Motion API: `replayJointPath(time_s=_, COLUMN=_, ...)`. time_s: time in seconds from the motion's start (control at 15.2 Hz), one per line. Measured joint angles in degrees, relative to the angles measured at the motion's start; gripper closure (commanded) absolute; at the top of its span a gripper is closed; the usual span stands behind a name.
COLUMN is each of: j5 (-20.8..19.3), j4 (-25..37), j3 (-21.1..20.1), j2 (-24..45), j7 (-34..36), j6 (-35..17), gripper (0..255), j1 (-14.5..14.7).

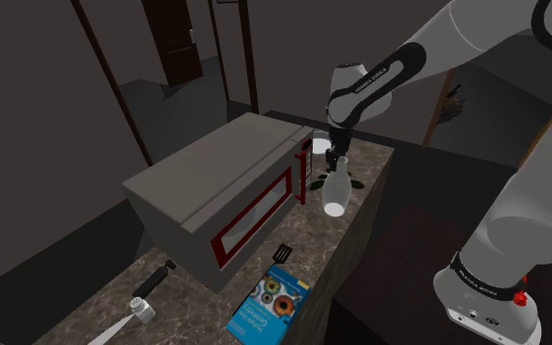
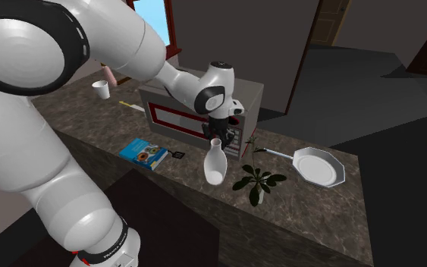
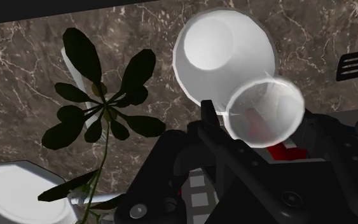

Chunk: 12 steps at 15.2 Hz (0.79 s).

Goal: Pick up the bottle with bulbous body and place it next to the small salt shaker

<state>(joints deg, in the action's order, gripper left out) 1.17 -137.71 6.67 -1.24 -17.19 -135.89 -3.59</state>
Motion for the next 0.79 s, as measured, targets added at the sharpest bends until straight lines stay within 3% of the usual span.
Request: replayJointPath(time_s=0.79, j5=-0.9, j4=3.8, j3=-0.2, j2=-5.6, j7=0.9, j6=9.3, gripper=255, j1=0.0)
